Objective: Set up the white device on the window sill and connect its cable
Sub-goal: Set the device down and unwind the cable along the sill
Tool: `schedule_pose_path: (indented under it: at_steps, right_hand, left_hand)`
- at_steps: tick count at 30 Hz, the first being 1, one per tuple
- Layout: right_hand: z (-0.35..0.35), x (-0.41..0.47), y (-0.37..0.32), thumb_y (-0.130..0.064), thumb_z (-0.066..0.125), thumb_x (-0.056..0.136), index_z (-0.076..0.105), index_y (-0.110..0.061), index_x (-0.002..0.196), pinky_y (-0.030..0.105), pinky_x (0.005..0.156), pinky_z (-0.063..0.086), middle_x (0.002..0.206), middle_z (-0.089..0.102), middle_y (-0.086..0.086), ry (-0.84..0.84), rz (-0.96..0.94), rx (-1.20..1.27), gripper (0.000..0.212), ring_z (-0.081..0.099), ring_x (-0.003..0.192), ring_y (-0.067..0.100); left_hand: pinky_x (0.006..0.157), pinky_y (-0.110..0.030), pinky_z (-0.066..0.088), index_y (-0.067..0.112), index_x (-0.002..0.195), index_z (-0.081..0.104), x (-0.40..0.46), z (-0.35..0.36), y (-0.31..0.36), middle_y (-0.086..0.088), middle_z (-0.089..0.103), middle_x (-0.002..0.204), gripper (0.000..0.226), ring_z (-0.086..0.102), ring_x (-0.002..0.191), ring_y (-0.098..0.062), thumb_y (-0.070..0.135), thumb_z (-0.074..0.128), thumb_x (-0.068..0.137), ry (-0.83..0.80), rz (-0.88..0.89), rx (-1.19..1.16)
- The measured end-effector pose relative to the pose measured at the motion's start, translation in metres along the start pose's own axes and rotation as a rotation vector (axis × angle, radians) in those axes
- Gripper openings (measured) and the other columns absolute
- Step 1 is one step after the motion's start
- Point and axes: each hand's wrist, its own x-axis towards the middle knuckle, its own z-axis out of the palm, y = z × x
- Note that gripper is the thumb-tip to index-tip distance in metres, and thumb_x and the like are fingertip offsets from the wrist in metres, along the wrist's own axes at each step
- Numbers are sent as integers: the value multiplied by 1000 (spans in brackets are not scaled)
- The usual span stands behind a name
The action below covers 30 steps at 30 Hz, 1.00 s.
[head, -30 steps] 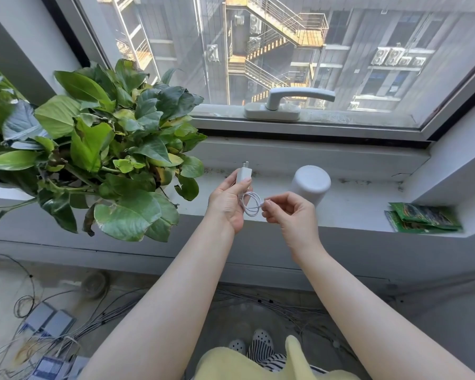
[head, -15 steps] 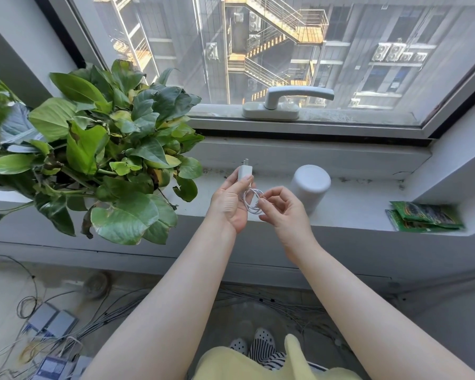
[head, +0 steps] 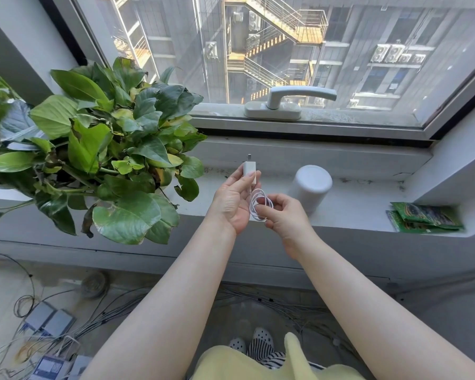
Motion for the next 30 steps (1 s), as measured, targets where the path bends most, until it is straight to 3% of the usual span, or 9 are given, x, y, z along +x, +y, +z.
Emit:
schedule_pose_path:
  at_steps: [5,8,13,16,19,22,25,27,30]
  right_hand:
    - [-4,-1,0,-13,66,85,65,-13,84,19,66,50,79,65,4,-52,62,191,2,59,72,14]
    - [-6,0,-3,-21,61,90,63,-10,84,20,65,54,79,66,6,-28,71,289,13,63,69,16]
    - [-7,0,-7,-24,56,93,61,-8,77,21,65,56,82,66,8,32,54,295,23,63,64,15]
    - [-9,3,-9,-22,57,93,62,-9,79,19,65,54,80,66,5,67,8,276,20,62,67,14]
    - [-9,6,-9,-14,55,93,66,-14,84,18,67,50,80,64,3,26,-4,141,14,59,70,13]
    - [-6,6,-11,0,53,87,72,-18,82,22,74,48,80,64,4,-140,8,9,27,56,76,14]
    - [-7,5,-15,9,55,80,73,-19,77,25,81,50,70,68,-5,-241,4,-105,33,60,75,12]
    - [-8,6,-17,5,62,77,72,-21,76,22,78,48,69,67,-7,-240,-5,-230,28,59,72,8]
    - [-10,9,-16,-8,69,77,75,-19,77,31,79,51,77,73,5,-170,-63,-419,13,63,73,12]
  left_hand:
    - [83,-22,51,18,96,61,0,-2,6,5,74,67,18,69,72,-4,2,57,87,1,47,7]
    - [87,-24,51,16,95,62,-3,-3,9,4,73,71,16,68,76,-6,3,59,86,4,50,11]
    - [70,-17,55,8,105,61,-8,-8,13,-4,65,94,18,67,80,-9,10,60,87,-20,10,-12]
    - [66,-14,55,6,100,62,-13,-11,17,-5,65,96,13,63,90,-12,11,57,90,-72,-31,-26]
    - [67,-15,56,5,99,63,-18,-12,18,-6,66,98,14,64,91,-14,11,54,90,-140,-75,-52]
    - [69,-17,57,3,100,65,-19,-9,18,-7,68,100,18,67,89,-15,12,55,88,-198,-117,-88]
    - [71,-16,56,3,102,64,-18,-5,19,-6,66,102,20,63,97,-16,13,56,87,-210,-126,-75]
    - [71,-16,56,3,100,67,-17,-5,19,-6,67,102,19,62,98,-16,13,56,88,-212,-136,-79]
    - [70,-15,56,4,98,68,-15,-5,19,-5,69,97,17,62,96,-14,14,56,90,-194,-118,-67]
